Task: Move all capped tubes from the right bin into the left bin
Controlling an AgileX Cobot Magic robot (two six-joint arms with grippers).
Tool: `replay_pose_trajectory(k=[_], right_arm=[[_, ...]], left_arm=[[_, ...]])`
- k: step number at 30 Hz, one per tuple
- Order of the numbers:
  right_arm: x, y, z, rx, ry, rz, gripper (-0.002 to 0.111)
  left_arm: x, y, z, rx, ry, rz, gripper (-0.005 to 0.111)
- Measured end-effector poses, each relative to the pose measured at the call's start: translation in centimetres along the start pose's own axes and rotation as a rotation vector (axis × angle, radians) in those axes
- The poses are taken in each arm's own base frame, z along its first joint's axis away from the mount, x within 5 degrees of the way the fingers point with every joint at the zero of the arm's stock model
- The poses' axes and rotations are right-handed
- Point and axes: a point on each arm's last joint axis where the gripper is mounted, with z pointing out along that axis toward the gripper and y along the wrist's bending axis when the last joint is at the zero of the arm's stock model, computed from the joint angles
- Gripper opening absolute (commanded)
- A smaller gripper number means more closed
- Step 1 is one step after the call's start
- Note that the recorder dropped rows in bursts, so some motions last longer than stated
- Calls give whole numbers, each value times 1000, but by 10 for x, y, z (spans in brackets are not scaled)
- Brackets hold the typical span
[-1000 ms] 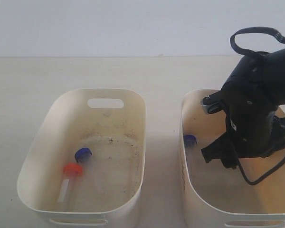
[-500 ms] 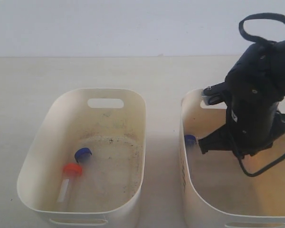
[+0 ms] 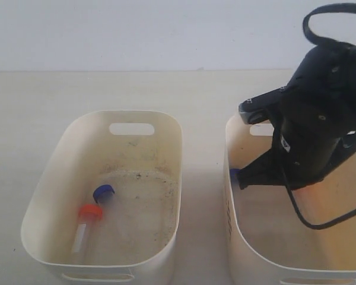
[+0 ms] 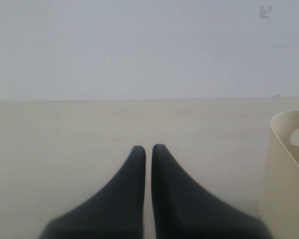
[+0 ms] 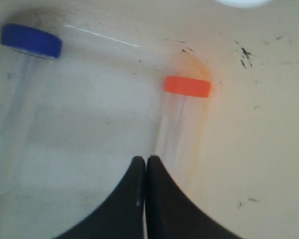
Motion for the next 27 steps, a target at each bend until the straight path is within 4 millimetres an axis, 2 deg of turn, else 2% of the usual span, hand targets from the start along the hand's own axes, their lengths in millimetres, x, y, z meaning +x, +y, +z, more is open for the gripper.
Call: replay_pose_trajectory(k=[5, 12, 15, 22, 27], right_arm=[[2, -1, 15, 100, 55, -2, 1], [3, 2, 25, 123, 84, -9, 29], [3, 3, 28, 125, 90, -11, 36], [2, 8, 32, 96, 88, 2, 36], [5, 11, 44, 115, 130, -10, 36]], left_arm=[[0, 0, 0, 0, 0, 0, 4], [0, 0, 0, 0, 0, 0, 4], [0, 0, 0, 0, 0, 0, 4], [0, 0, 0, 0, 0, 0, 4], [0, 0, 0, 0, 0, 0, 4]])
